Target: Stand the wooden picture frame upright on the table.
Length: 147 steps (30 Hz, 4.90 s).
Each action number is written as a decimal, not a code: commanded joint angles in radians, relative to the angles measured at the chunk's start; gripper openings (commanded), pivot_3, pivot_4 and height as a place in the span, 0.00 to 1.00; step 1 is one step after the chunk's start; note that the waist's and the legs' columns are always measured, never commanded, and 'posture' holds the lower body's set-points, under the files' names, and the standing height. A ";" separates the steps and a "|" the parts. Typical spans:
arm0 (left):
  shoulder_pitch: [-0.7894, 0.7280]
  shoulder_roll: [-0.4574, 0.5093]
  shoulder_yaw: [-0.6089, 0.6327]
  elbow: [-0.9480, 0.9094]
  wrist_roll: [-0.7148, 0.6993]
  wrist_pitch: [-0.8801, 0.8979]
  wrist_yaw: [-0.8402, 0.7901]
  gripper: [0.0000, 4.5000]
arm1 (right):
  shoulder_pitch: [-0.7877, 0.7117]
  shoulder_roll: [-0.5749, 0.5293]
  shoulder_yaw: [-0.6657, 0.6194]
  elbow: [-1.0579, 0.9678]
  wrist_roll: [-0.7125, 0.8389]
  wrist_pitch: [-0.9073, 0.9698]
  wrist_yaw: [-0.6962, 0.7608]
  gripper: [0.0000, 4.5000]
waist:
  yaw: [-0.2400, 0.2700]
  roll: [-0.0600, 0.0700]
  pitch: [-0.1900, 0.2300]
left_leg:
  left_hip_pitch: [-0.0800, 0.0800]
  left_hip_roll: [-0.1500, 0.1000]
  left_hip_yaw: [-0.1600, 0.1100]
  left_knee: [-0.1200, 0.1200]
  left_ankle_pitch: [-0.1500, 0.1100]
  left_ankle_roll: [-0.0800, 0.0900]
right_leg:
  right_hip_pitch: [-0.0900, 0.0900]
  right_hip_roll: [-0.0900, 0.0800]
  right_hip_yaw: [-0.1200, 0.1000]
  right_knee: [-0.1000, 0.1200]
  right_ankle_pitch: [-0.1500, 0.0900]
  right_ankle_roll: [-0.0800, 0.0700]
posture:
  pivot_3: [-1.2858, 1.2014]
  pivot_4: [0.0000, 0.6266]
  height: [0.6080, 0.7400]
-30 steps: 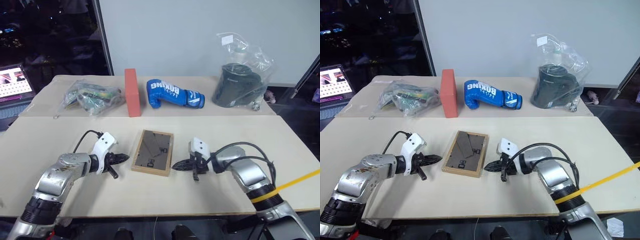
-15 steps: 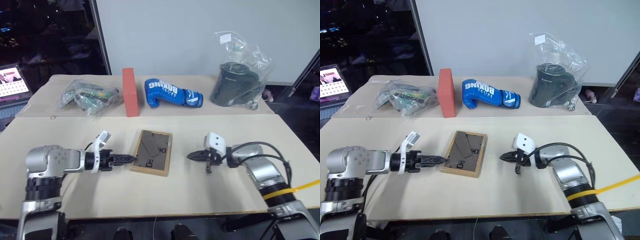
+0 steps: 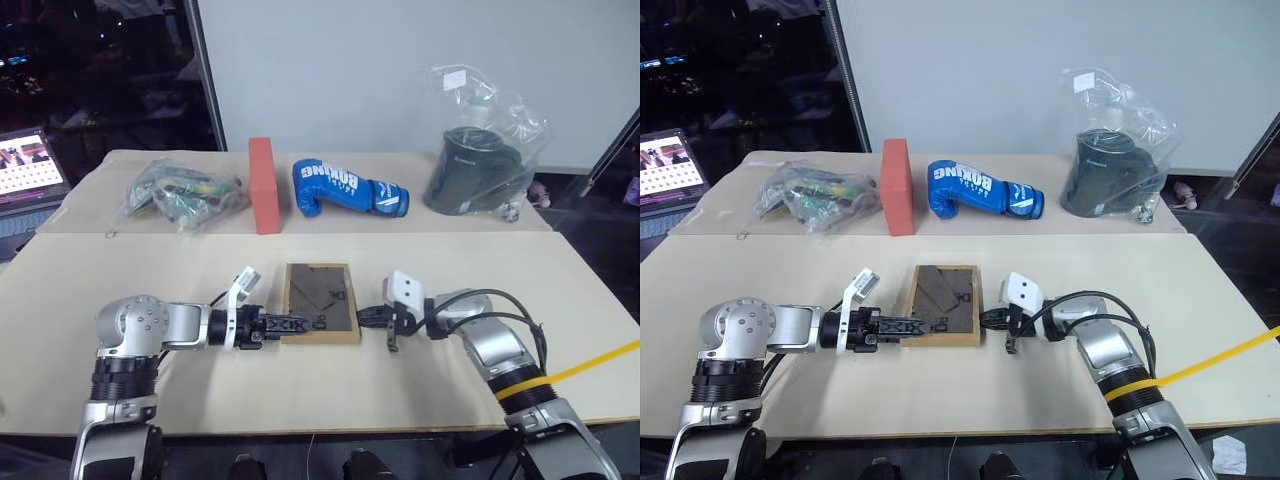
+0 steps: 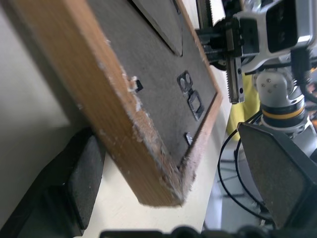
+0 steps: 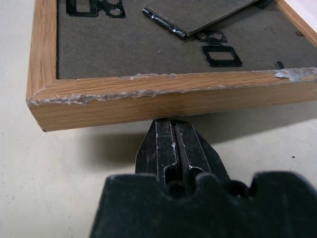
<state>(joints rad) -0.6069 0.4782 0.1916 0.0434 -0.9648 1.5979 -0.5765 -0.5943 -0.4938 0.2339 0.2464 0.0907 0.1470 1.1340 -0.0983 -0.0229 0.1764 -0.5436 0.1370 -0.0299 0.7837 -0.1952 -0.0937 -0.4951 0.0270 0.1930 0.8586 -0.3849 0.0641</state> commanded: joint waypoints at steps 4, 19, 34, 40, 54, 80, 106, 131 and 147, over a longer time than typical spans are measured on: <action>-0.025 -0.038 0.047 0.074 -0.032 0.017 0.068 0.99 | -0.016 0.009 0.019 0.004 -0.015 -0.012 0.000 0.00 | 0.001 0.000 0.000 | 0.000 0.000 0.000 0.000 0.000 0.000 | 0.000 0.000 0.000 0.000 0.000 0.000 | 0.52 0.24 0.37; -0.052 -0.098 0.177 0.142 -0.196 0.017 0.224 0.25 | -0.008 -0.022 -0.011 -0.020 0.002 0.023 0.002 0.00 | 0.002 0.000 0.000 | 0.000 0.000 -0.001 0.000 0.000 0.000 | 0.000 0.000 -0.001 0.000 0.000 0.000 | 0.52 0.24 0.37; -0.109 -0.022 0.120 0.097 -0.243 0.017 0.215 0.25 | -0.202 -0.177 -0.278 -0.277 0.455 0.709 -0.023 0.79 | 0.003 0.001 0.002 | -0.003 -0.001 -0.002 0.000 0.000 -0.001 | -0.002 0.000 -0.001 0.000 0.000 -0.001 | 0.52 0.24 0.37; -0.171 -0.072 0.080 0.117 -0.189 -0.008 0.202 0.25 | -0.230 -0.064 -0.111 -0.150 0.344 0.633 -0.073 0.99 | 0.006 0.000 0.001 | -0.005 -0.001 -0.004 -0.001 -0.001 -0.001 | -0.001 -0.001 -0.004 -0.004 -0.001 -0.001 | 0.52 0.24 0.37; -0.193 -0.090 0.065 0.133 -0.088 -0.041 0.150 0.25 | -0.130 -0.079 -0.069 -0.356 0.422 0.613 0.096 0.99 | 0.026 0.000 0.002 | -0.006 -0.001 -0.007 -0.002 0.000 -0.002 | -0.002 -0.001 -0.008 -0.004 -0.001 -0.002 | 0.52 0.24 0.37; -0.253 -0.055 0.094 0.307 -0.281 0.017 0.157 0.25 | 0.022 -0.205 -0.152 0.068 -0.585 -0.900 -0.790 0.99 | 0.029 0.000 0.002 | -0.006 -0.001 -0.008 -0.001 0.000 -0.003 | -0.002 -0.001 -0.009 -0.003 -0.001 -0.003 | 0.52 0.24 0.37; -0.173 0.150 -0.075 0.130 -0.144 -0.087 -0.034 0.56 | -0.052 -0.167 -0.031 0.207 -0.656 -1.112 -1.116 0.41 | 0.022 -0.001 0.003 | -0.028 -0.003 -0.016 0.036 -0.007 -0.006 | -0.020 -0.001 -0.016 0.038 -0.015 -0.003 | 0.52 0.24 0.37; 0.117 0.288 0.048 -0.239 0.124 -0.746 -0.336 1.00 | -0.454 0.016 -0.421 0.358 0.609 0.591 -0.684 0.28 | 0.015 0.003 0.005 | -0.052 -0.002 -0.021 0.067 -0.016 -0.002 | -0.039 -0.001 -0.023 0.071 -0.031 -0.007 | 0.52 0.24 0.37; 0.153 0.272 0.075 -0.260 0.100 -0.738 -0.294 1.00 | -0.450 0.056 -0.414 0.554 0.425 0.636 -0.542 0.28 | -0.006 0.003 0.005 | -0.051 -0.003 -0.020 0.056 -0.016 -0.001 | -0.042 -0.001 -0.023 0.067 -0.029 -0.011 | 0.52 0.24 0.37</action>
<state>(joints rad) -0.4511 0.7470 0.2360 -0.1846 -0.8490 0.8752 -0.8694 -1.0790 -0.4493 -0.1751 0.8459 0.4943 0.6917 0.5722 -0.1040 -0.0200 0.1811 -0.5942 0.1345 -0.0499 0.8403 -0.2109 -0.0953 -0.5363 0.0257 0.1697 0.9256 -0.4147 0.0545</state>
